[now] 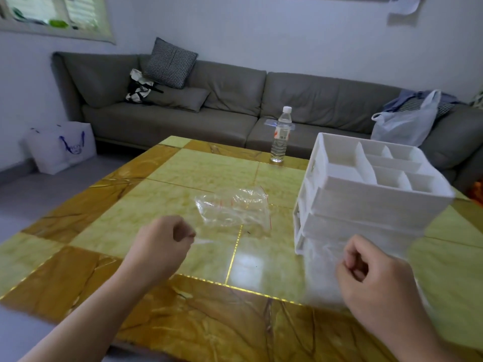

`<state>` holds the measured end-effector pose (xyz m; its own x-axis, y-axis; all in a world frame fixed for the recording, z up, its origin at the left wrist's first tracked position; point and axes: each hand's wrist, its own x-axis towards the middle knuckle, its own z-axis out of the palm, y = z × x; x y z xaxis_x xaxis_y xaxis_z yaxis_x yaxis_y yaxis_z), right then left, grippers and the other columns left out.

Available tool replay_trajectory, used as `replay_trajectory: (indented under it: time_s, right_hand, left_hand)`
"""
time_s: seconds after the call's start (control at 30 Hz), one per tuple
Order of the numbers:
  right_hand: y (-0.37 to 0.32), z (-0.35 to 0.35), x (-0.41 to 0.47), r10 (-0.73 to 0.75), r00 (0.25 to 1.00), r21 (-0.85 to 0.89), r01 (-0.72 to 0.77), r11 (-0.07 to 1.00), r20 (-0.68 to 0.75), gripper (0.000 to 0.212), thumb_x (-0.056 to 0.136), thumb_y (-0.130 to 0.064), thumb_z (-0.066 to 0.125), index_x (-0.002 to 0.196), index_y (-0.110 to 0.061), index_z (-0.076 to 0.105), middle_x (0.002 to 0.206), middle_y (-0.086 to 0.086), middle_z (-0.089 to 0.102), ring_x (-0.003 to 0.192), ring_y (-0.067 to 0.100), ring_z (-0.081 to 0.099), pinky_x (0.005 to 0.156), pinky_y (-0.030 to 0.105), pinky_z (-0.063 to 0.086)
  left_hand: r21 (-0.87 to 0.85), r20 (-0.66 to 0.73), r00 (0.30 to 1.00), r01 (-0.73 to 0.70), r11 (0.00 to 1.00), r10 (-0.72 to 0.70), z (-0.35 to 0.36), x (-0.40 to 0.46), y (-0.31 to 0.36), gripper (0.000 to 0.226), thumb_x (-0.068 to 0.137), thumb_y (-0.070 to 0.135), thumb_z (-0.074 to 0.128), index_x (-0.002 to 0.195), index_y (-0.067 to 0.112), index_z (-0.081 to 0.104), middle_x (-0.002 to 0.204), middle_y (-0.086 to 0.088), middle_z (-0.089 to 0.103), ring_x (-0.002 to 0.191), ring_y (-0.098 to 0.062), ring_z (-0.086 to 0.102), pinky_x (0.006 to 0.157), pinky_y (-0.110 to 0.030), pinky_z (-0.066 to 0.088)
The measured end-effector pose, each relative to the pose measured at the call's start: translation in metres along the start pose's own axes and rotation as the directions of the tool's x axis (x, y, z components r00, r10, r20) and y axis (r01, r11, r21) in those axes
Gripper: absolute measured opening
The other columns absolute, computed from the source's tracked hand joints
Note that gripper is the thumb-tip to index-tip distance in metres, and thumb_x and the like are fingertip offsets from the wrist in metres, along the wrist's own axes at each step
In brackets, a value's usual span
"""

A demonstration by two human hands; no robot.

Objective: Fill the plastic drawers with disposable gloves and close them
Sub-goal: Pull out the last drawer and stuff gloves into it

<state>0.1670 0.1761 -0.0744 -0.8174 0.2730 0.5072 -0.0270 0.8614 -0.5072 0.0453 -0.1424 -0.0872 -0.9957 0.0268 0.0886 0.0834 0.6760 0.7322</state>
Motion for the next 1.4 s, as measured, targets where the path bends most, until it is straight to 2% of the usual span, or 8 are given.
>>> replay_trajectory:
  time_s: [0.2, 0.37, 0.57, 0.73, 0.87, 1.03, 1.23, 1.4]
  right_hand:
    - [-0.034, 0.006, -0.003, 0.208, 0.815, 0.711, -0.575, 0.404, 0.541, 0.031, 0.082, -0.017, 0.085, 0.105, -0.006, 0.068, 0.095, 0.021, 0.073, 0.091, 0.034, 0.076, 0.069, 0.043, 0.058]
    - [-0.041, 0.016, -0.012, 0.089, 0.662, 0.58, -0.707, 0.405, 0.744, 0.099, 0.058, -0.048, 0.099, 0.143, -0.039, 0.05, 0.138, -0.02, 0.064, 0.119, -0.009, 0.065, 0.102, 0.026, 0.052]
    - [-0.038, 0.019, -0.007, 0.216, 0.687, 0.639, -0.726, 0.256, 0.694, 0.009, 0.085, -0.009, 0.083, 0.092, -0.008, 0.078, 0.081, 0.015, 0.071, 0.065, 0.022, 0.068, 0.061, 0.034, 0.056]
    - [-0.028, 0.009, 0.0, 0.341, 0.759, 0.729, -0.641, 0.239, 0.555, 0.02, 0.097, -0.006, 0.072, 0.08, -0.014, 0.078, 0.076, 0.013, 0.069, 0.064, 0.02, 0.065, 0.054, 0.031, 0.055]
    - [-0.031, 0.016, -0.005, 0.345, 0.773, 0.739, -0.623, 0.257, 0.532, 0.011, 0.098, -0.006, 0.072, 0.089, -0.008, 0.076, 0.076, 0.012, 0.072, 0.066, 0.022, 0.068, 0.061, 0.034, 0.056]
    - [-0.028, 0.012, -0.002, 0.38, 0.824, 0.742, -0.553, 0.378, 0.42, 0.01, 0.102, -0.006, 0.067, 0.098, 0.001, 0.071, 0.069, 0.007, 0.069, 0.055, 0.015, 0.059, 0.051, 0.025, 0.051]
    - [-0.034, 0.008, -0.005, 0.275, 0.625, 0.621, -0.775, 0.113, 0.73, 0.035, 0.096, -0.028, 0.076, 0.112, 0.003, 0.071, 0.086, 0.018, 0.076, 0.072, 0.03, 0.073, 0.061, 0.041, 0.061]
    - [-0.028, 0.006, -0.007, 0.216, 0.703, 0.611, -0.702, 0.365, 0.678, 0.002, 0.099, -0.002, 0.069, 0.097, 0.0, 0.07, 0.068, 0.014, 0.063, 0.052, 0.022, 0.06, 0.047, 0.032, 0.052]
  left_hand:
    - [-0.908, 0.189, 0.98, 0.154, 0.389, 0.053, -0.001, -0.043, 0.071, 0.019, 0.083, -0.003, 0.067, 0.102, -0.005, 0.071, 0.093, -0.015, 0.077, 0.078, -0.019, 0.073, 0.065, -0.022, 0.06]
    - [-0.94, 0.282, 0.959, 0.27, 0.211, 0.029, 0.021, -0.051, 0.079, 0.023, 0.076, 0.003, 0.071, 0.099, 0.001, 0.074, 0.096, -0.015, 0.075, 0.078, -0.017, 0.074, 0.066, -0.02, 0.06]
    - [-0.908, 0.337, 0.942, 0.328, 0.259, -0.01, 0.035, -0.049, 0.074, 0.028, 0.077, 0.001, 0.069, 0.105, -0.002, 0.073, 0.107, -0.016, 0.076, 0.083, -0.016, 0.075, 0.072, -0.02, 0.062]
    - [-0.909, 0.405, 0.904, 0.415, 0.049, -0.139, 0.049, -0.05, 0.069, 0.064, 0.087, 0.041, 0.073, 0.131, -0.003, 0.059, 0.125, -0.019, 0.071, 0.108, -0.025, 0.074, 0.092, -0.037, 0.06]
    - [-0.71, 0.66, 0.749, 0.596, 0.376, 0.06, 0.073, -0.078, 0.08, 0.074, 0.074, 0.054, 0.088, 0.118, -0.003, 0.073, 0.117, -0.03, 0.072, 0.107, -0.04, 0.073, 0.085, -0.043, 0.063]
    - [-0.725, 0.498, 0.867, 0.411, 0.552, 0.01, 0.08, -0.077, 0.078, 0.038, 0.067, 0.022, 0.096, 0.09, -0.002, 0.077, 0.083, -0.025, 0.062, 0.074, -0.032, 0.053, 0.064, -0.037, 0.045]
    - [-0.667, 0.225, 0.972, 0.103, 0.738, 0.068, 0.073, -0.082, 0.08, 0.019, 0.089, 0.029, 0.079, 0.08, 0.013, 0.073, 0.054, -0.015, 0.053, 0.049, -0.022, 0.046, 0.057, -0.033, 0.041]
    - [-0.66, 0.181, 0.979, 0.051, 0.749, 0.092, 0.062, -0.078, 0.084, 0.023, 0.087, 0.034, 0.073, 0.081, 0.013, 0.075, 0.053, -0.011, 0.047, 0.043, -0.018, 0.036, 0.044, -0.025, 0.03]
